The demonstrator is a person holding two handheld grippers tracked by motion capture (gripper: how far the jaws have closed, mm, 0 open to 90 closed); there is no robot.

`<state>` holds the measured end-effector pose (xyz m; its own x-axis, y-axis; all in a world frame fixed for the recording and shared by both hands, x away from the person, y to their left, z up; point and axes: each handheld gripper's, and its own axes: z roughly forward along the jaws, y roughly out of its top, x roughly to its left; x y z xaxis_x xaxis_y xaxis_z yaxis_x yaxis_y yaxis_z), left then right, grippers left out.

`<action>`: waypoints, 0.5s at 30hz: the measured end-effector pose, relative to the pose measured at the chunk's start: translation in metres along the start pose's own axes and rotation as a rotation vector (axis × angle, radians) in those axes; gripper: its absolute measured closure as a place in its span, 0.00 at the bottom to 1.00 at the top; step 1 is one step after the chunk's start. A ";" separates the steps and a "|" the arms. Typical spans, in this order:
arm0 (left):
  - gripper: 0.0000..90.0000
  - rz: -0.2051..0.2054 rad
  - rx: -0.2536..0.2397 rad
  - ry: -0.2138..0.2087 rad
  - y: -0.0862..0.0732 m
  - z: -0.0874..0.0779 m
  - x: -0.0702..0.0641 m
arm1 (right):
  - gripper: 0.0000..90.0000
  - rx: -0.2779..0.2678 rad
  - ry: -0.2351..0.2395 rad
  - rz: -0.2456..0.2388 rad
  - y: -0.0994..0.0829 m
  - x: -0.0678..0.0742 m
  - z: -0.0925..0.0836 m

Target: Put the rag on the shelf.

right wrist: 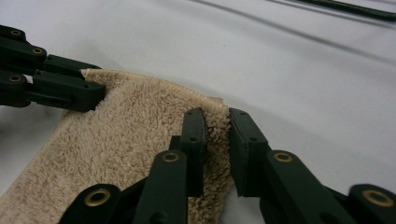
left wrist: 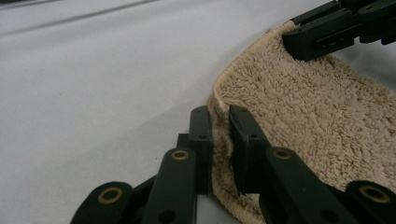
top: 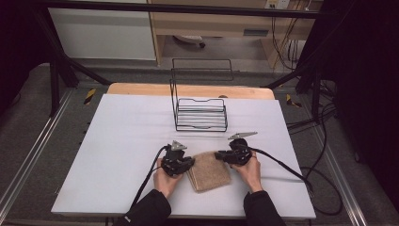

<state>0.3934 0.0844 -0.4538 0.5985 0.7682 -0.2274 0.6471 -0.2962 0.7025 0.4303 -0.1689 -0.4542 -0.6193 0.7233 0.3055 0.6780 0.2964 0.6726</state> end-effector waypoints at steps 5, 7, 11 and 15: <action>0.89 -0.011 -0.002 -0.009 0.000 0.000 0.002 | 0.94 0.005 0.005 0.005 0.000 0.000 -0.001; 0.89 -0.020 -0.001 -0.018 0.000 0.000 0.003 | 0.94 0.007 0.005 0.007 0.000 0.001 -0.001; 0.90 -0.036 -0.006 -0.035 0.000 -0.001 0.005 | 0.95 0.007 -0.003 -0.004 0.001 0.003 -0.003; 0.91 -0.041 -0.016 -0.039 -0.001 -0.002 0.006 | 0.95 0.000 -0.003 -0.005 0.001 0.004 -0.006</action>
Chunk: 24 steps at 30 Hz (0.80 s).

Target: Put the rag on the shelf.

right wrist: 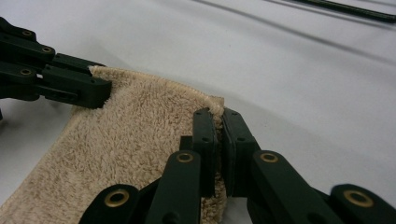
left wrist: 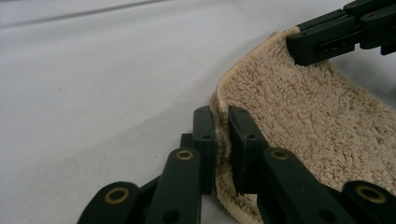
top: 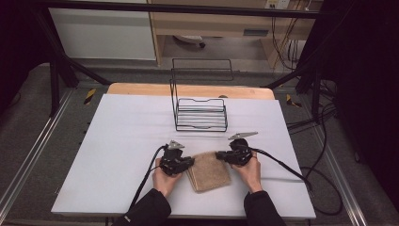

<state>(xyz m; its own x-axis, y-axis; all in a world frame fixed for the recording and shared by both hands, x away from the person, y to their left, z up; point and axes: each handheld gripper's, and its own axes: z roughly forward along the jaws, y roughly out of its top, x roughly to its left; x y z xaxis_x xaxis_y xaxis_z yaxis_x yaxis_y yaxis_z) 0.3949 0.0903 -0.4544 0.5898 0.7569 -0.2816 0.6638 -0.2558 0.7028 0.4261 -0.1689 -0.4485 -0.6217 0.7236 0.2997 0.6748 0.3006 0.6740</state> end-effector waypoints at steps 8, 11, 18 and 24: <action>0.91 0.004 -0.037 -0.008 0.001 -0.007 -0.003 | 0.95 -0.056 0.015 -0.010 0.001 0.004 -0.012; 0.91 0.013 -0.054 -0.012 0.002 -0.010 -0.004 | 0.95 -0.073 0.017 -0.019 0.001 0.005 -0.016; 0.91 0.041 -0.087 -0.019 0.005 -0.019 -0.011 | 0.95 -0.111 0.020 -0.024 0.000 0.011 -0.031; 0.91 0.067 -0.113 -0.023 0.010 -0.026 -0.018 | 0.95 -0.140 0.017 -0.023 -0.001 0.014 -0.041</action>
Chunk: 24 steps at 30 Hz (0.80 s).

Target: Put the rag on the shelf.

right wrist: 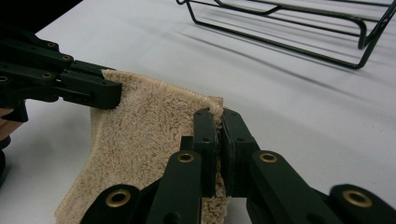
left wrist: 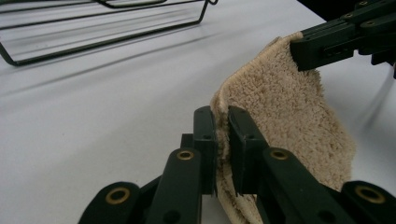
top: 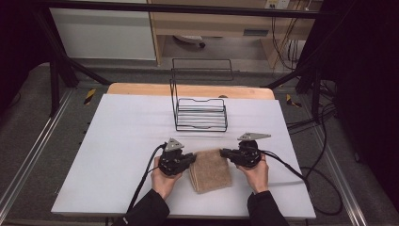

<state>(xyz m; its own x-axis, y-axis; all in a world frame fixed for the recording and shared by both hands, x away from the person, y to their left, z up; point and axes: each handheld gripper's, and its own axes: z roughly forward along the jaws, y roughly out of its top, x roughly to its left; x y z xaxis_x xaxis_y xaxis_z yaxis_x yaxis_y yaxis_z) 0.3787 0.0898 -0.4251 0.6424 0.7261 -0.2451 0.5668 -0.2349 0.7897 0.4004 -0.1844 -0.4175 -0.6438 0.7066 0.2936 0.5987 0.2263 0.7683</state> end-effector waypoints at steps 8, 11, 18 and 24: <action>0.91 0.033 -0.020 0.006 0.006 -0.006 -0.007 | 0.96 -0.030 -0.004 -0.011 0.000 0.003 -0.010; 0.91 0.035 -0.029 0.001 0.008 -0.007 -0.008 | 0.96 -0.037 -0.003 -0.010 0.000 0.004 -0.014; 0.91 0.035 -0.049 -0.007 0.013 -0.012 -0.011 | 0.96 -0.065 -0.012 -0.021 0.003 0.007 -0.021; 0.91 0.039 -0.069 -0.015 0.018 -0.016 -0.012 | 0.96 -0.086 -0.011 -0.029 0.004 0.009 -0.025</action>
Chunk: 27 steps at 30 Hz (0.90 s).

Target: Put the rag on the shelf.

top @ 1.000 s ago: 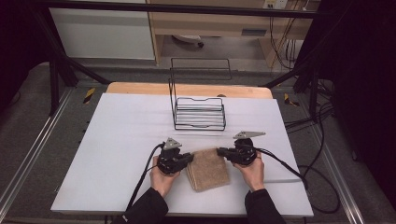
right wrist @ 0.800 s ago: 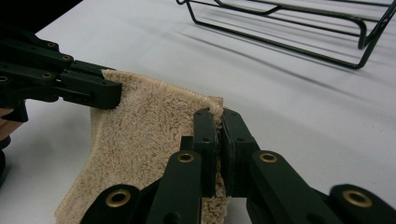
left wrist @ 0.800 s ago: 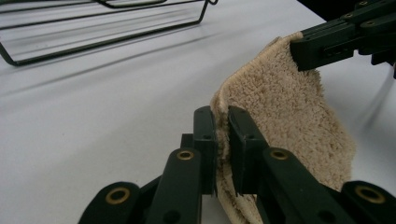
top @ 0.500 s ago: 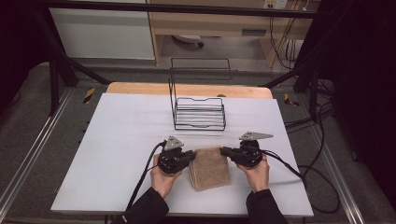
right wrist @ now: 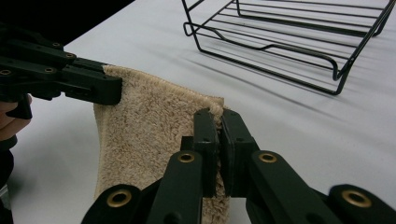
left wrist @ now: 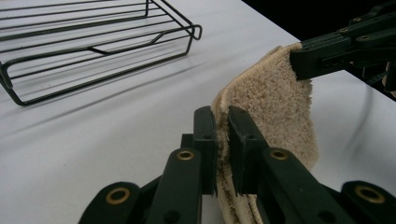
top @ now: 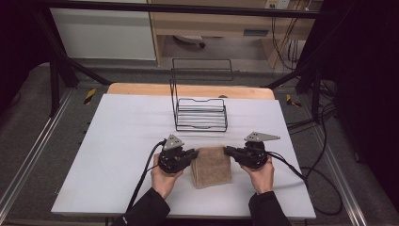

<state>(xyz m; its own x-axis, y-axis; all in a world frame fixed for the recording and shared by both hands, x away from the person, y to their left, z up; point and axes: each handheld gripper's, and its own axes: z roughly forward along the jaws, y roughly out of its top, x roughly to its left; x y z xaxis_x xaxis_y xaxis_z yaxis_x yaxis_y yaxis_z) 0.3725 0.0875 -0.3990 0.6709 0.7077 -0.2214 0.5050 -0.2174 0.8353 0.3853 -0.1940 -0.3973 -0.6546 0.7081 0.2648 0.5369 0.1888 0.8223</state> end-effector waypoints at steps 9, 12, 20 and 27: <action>0.91 0.024 -0.026 0.002 0.009 -0.005 -0.003 | 0.96 -0.052 -0.017 -0.011 0.006 0.006 -0.010; 0.91 0.031 -0.033 0.004 0.012 -0.006 -0.003 | 0.96 -0.063 -0.022 -0.020 0.008 0.007 -0.012; 0.91 0.049 -0.057 0.001 0.022 -0.012 -0.004 | 0.96 -0.107 -0.035 -0.040 0.014 0.013 -0.020; 0.91 0.059 -0.082 0.004 0.030 -0.017 -0.005 | 0.96 -0.155 -0.049 -0.051 0.020 0.019 -0.024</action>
<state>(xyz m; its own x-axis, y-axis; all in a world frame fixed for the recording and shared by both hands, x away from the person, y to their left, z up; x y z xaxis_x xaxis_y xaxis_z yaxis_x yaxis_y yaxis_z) 0.3754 0.0891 -0.3642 0.6959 0.6980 -0.1688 0.4183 -0.2030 0.8853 0.3707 -0.1937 -0.3640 -0.6500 0.7335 0.1985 0.4126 0.1213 0.9028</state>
